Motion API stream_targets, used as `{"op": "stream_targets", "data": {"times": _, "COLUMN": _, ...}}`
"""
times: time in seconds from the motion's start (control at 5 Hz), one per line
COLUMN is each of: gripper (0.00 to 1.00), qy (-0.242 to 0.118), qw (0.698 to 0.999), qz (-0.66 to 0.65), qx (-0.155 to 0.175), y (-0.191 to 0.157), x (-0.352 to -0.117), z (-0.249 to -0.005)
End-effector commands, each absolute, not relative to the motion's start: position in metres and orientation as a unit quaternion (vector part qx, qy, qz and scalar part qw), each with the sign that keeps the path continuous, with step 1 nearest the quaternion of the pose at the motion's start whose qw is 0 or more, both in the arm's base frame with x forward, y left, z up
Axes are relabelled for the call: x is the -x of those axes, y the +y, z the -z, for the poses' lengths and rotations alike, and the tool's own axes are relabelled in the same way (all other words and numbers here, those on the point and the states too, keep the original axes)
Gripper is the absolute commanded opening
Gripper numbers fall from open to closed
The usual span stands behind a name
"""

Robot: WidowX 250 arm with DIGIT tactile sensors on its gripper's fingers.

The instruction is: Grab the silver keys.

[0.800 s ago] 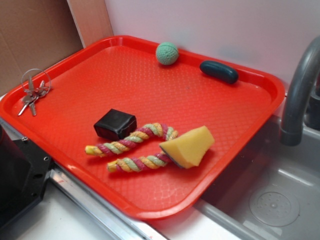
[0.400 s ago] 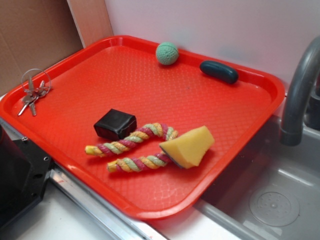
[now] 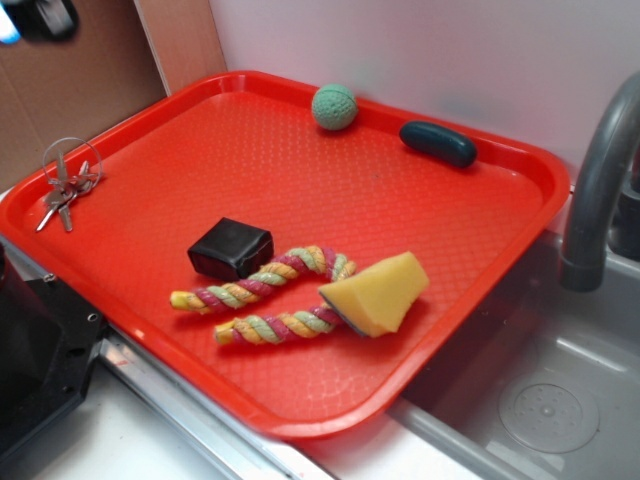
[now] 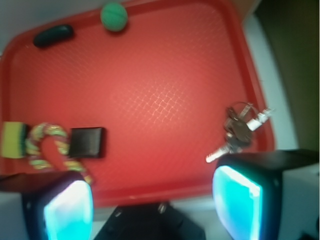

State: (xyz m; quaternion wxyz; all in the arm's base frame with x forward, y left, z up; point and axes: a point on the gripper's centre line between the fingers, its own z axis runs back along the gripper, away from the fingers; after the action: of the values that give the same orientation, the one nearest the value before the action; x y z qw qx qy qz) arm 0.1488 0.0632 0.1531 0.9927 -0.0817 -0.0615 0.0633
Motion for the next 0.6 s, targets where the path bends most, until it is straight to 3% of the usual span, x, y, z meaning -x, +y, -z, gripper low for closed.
{"op": "stream_targets", "data": {"times": 0.0, "gripper": 1.0, "qy": -0.05, "qw": 0.998, "qz": 0.037, "qx": 0.018, "y": 0.096, "x": -0.174, "z": -0.095}}
{"op": "stream_targets", "data": {"times": 0.4, "gripper": 1.0, "qy": -0.018, "qw": 0.998, "qz": 0.047, "qx": -0.043, "y": 0.119, "x": -0.139, "z": -0.107}}
